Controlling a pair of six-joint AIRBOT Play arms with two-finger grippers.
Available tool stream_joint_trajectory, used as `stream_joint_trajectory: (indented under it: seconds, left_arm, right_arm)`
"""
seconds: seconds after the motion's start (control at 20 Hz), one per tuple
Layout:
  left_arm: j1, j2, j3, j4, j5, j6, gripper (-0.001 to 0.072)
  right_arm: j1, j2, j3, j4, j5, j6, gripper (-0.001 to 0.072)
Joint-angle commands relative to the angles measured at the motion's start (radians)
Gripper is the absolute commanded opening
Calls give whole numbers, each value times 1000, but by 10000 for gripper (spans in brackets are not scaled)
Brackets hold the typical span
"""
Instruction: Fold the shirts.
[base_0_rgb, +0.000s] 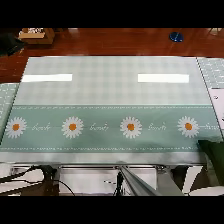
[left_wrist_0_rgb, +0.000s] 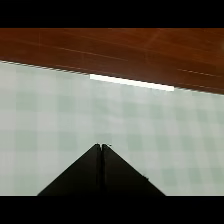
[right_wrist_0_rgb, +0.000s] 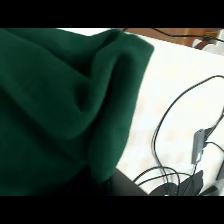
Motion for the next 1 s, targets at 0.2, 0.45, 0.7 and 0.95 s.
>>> stream_joint_trajectory:
  seconds: [0.2, 0.45, 0.7, 0.95]
  left_arm:
    - [8, -2, 0, 7, 12, 1, 28]
    - [8, -2, 0, 8, 13, 1, 28]
    - [8, -2, 0, 18, 13, 1, 28]
    - [8, -2, 0, 22, 13, 2, 28]
  right_arm:
    - [-67, 0, -98, -60, -224, 23, 27]
    - [-66, -25, -98, -69, -215, 16, 28]
    - [-66, -25, -98, -106, -159, 0, 28]
    - [-92, -25, -98, -126, -140, -3, 28]
